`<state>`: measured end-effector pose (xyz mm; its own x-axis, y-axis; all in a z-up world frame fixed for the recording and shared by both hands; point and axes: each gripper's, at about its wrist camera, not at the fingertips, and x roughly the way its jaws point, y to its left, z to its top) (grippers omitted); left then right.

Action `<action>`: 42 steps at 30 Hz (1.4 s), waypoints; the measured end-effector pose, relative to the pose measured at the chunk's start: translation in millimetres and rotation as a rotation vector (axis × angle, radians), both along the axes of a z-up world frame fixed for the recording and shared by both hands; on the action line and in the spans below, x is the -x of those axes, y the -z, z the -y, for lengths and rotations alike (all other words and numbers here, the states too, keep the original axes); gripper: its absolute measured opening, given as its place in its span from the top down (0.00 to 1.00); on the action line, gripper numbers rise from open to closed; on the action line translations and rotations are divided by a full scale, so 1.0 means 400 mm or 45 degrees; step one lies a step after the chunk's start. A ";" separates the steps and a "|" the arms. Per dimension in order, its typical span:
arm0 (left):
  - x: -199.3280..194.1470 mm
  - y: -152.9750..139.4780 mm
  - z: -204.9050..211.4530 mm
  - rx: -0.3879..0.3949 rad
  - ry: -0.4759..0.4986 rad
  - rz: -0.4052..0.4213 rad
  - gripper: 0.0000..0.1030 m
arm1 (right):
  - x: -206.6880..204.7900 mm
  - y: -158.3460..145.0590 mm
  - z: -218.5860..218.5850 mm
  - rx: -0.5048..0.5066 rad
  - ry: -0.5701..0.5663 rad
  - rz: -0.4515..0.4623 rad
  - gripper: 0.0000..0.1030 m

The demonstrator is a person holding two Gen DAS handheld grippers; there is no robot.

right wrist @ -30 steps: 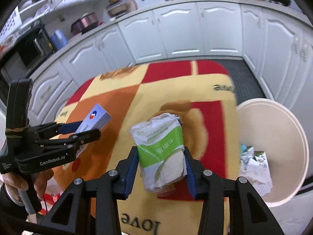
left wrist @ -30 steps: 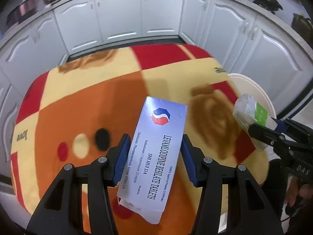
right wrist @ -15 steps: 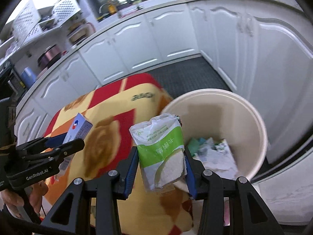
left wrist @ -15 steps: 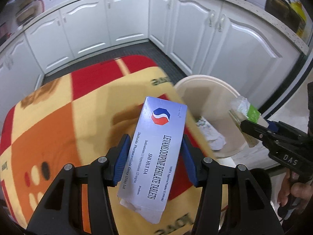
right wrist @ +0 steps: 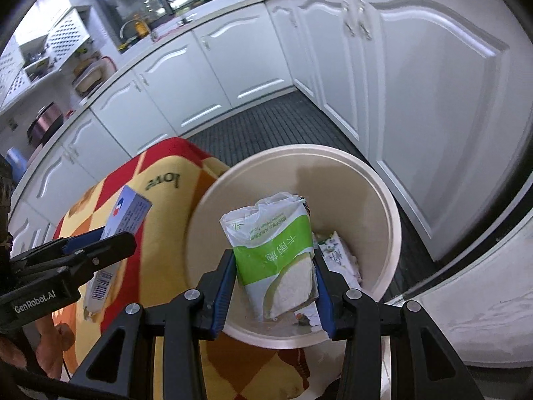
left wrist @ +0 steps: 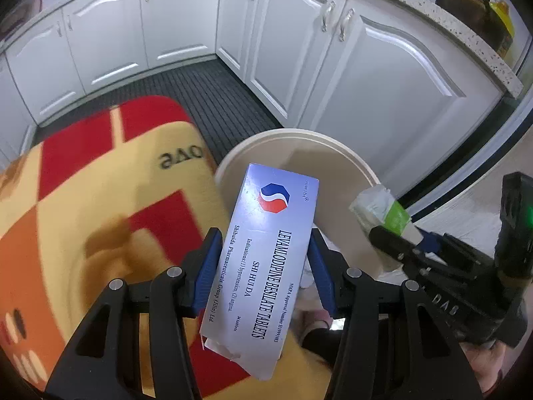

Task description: Collect trash

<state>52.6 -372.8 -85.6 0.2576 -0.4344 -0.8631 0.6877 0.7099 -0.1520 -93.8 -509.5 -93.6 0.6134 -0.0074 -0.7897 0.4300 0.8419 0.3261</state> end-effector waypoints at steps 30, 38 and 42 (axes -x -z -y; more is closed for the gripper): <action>0.006 -0.025 -0.049 0.069 -0.101 0.147 0.38 | 0.008 0.003 -0.003 0.017 0.034 -0.005 0.41; 0.021 -0.051 -0.154 0.067 -0.189 0.200 0.38 | 0.012 -0.053 -0.085 0.097 -0.019 0.042 0.34; 0.029 -0.059 -0.204 0.063 -0.225 0.226 0.38 | 0.013 -0.065 -0.114 0.104 -0.033 0.057 0.33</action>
